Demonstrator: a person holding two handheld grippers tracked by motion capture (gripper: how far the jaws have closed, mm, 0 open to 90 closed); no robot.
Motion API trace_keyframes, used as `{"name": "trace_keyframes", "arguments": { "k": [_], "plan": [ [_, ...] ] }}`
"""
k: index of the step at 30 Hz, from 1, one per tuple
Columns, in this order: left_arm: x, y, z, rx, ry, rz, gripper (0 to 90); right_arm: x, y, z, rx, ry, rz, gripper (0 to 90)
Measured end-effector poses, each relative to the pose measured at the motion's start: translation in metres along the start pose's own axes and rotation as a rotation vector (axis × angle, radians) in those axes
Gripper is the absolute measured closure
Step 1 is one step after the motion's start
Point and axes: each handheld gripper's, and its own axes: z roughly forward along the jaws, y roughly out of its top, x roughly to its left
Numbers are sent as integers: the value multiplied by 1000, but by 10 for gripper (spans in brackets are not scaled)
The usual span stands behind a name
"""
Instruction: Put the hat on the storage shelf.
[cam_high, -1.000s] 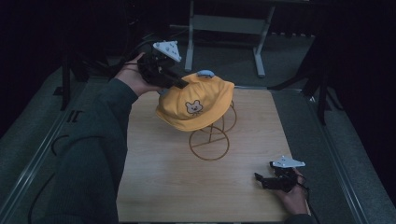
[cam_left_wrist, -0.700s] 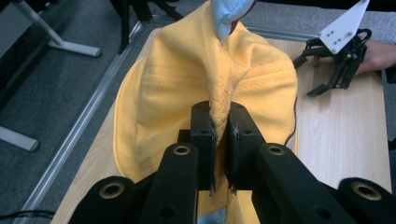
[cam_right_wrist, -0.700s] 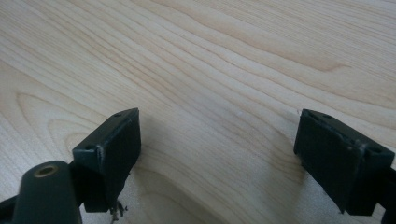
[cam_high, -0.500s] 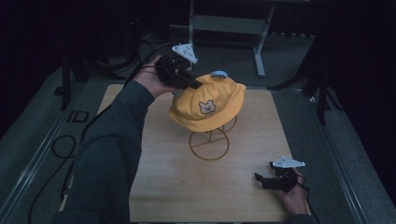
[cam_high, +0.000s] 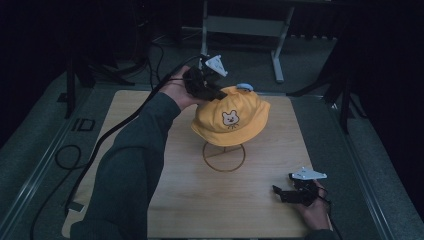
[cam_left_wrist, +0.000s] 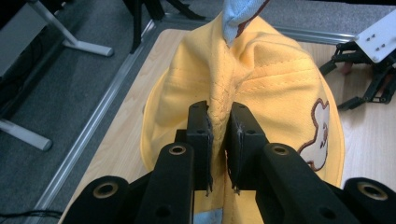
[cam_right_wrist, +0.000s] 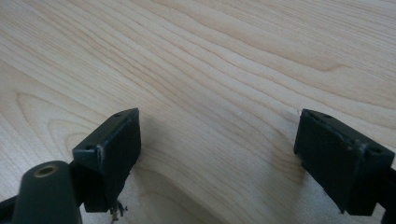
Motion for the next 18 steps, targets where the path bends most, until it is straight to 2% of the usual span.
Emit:
{"name": "trace_keyframes", "arguments": {
  "k": [5,13,18],
  "plan": [
    [-5,4,9,-5,15,4,785,0,0,0,0,0,0,147],
    [-13,9,26,25,7,34,751,0,0,0,0,0,0,146],
    [-16,9,32,23,-2,27,736,0,0,0,0,0,0,147]
  ]
}}
